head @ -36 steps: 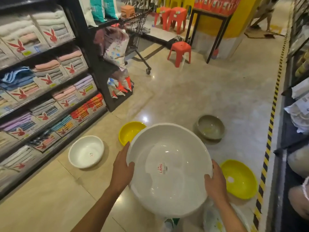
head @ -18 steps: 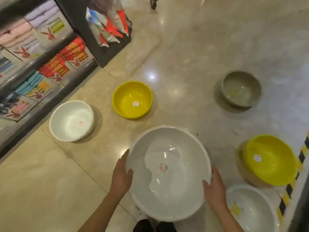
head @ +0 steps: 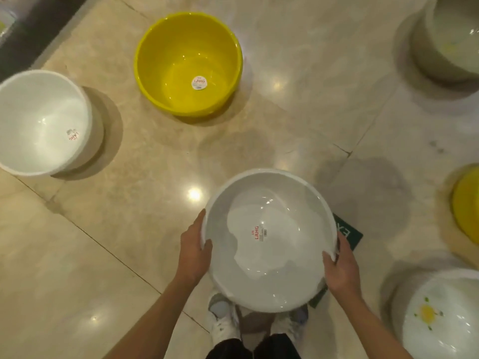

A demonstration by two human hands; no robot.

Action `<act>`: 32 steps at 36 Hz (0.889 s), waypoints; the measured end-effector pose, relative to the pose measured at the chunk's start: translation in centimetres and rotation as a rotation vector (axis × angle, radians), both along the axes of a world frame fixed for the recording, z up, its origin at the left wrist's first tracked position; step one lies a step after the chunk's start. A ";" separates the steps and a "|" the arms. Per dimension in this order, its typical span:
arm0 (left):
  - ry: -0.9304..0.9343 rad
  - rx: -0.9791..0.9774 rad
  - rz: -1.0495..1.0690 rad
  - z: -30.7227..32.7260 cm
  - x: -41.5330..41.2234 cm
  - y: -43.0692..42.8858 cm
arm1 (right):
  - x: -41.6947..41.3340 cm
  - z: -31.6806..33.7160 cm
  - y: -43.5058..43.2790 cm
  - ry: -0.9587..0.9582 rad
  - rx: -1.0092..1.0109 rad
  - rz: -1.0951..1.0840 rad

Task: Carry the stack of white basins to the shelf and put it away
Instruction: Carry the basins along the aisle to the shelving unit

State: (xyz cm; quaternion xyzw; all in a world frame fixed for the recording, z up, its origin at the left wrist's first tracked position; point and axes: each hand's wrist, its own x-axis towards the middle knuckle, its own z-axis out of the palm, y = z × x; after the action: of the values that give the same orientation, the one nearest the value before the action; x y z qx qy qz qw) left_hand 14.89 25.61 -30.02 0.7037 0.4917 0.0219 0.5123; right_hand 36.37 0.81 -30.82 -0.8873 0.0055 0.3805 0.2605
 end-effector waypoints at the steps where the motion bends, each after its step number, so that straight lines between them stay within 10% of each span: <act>1: 0.016 0.003 -0.007 -1.3 -0.2 -0.1 | 0.0 -0.7 0.1 0.010 -0.017 0.011; 18: 0.108 -0.059 0.057 -1.3 -0.4 2.3 | 0.5 3.3 2.8 0.114 0.021 -0.007; 32: -0.131 0.213 0.045 35.1 2.7 10.3 | 5.9 36.8 11.1 -0.174 0.296 0.061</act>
State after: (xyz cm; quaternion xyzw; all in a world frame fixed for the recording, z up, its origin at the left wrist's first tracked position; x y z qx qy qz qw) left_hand 17.58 35.94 5.09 0.7399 0.4679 0.1313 0.4651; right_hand 42.30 11.92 6.01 -0.8687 -0.1000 0.3064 0.3762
